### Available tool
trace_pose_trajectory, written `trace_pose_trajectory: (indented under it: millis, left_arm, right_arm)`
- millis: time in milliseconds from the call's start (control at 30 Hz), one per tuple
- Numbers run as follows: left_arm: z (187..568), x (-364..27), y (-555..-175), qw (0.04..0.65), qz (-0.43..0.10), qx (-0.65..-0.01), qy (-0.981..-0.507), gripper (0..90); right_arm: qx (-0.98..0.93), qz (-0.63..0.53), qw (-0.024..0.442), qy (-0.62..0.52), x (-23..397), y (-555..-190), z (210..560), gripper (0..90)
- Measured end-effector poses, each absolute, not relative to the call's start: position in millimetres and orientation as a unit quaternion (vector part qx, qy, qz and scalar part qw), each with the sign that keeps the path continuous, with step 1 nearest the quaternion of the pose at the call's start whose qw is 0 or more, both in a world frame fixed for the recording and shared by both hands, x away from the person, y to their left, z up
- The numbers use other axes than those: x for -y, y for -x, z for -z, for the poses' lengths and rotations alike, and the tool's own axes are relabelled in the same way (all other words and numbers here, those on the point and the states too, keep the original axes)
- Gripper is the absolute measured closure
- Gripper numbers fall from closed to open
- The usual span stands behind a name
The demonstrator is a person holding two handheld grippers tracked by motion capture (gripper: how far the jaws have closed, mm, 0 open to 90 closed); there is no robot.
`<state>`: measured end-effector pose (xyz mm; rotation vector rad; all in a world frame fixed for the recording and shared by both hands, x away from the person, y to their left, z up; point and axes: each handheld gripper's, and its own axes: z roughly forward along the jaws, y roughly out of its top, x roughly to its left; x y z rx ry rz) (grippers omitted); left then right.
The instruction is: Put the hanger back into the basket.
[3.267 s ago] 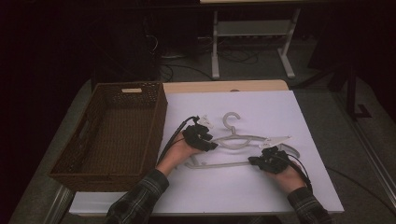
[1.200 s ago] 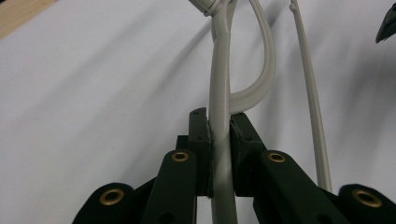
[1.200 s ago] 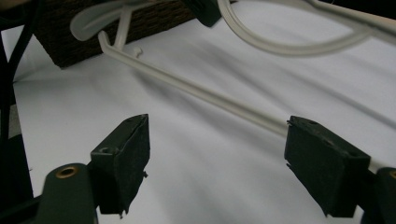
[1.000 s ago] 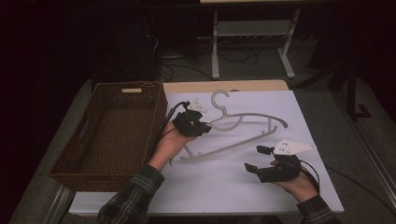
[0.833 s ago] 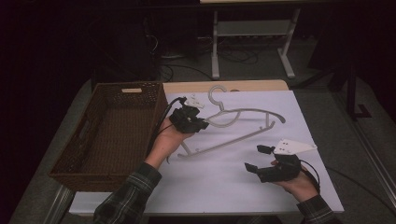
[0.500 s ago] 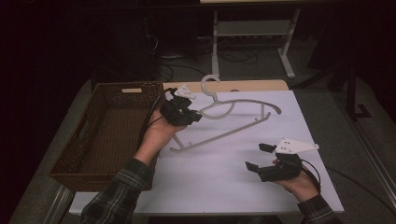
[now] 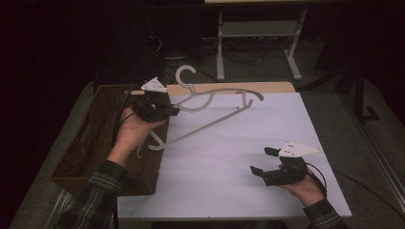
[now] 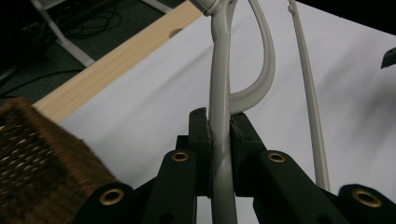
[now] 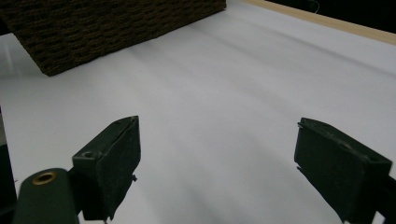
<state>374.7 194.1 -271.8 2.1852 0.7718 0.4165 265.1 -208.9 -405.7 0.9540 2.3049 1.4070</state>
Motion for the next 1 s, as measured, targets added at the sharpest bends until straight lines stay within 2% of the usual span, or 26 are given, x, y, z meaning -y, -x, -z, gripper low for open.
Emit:
trace_pose_trajectory:
  millis: [467,1000]
  left_arm:
    - [254.4,-279.3,-364.4,0.385,-0.208,-0.353,-0.827,81.7]
    - [259.8,-361.8,-352.7,0.364,-0.263,-0.402,-0.798,81.7]
  right_arm:
    - [-0.800,-0.479,0.139,-0.334,209.4,-267.2,409.0,14.2]
    - [-0.802,-0.471,0.143,-0.338,209.6,-267.7,410.1,14.6]
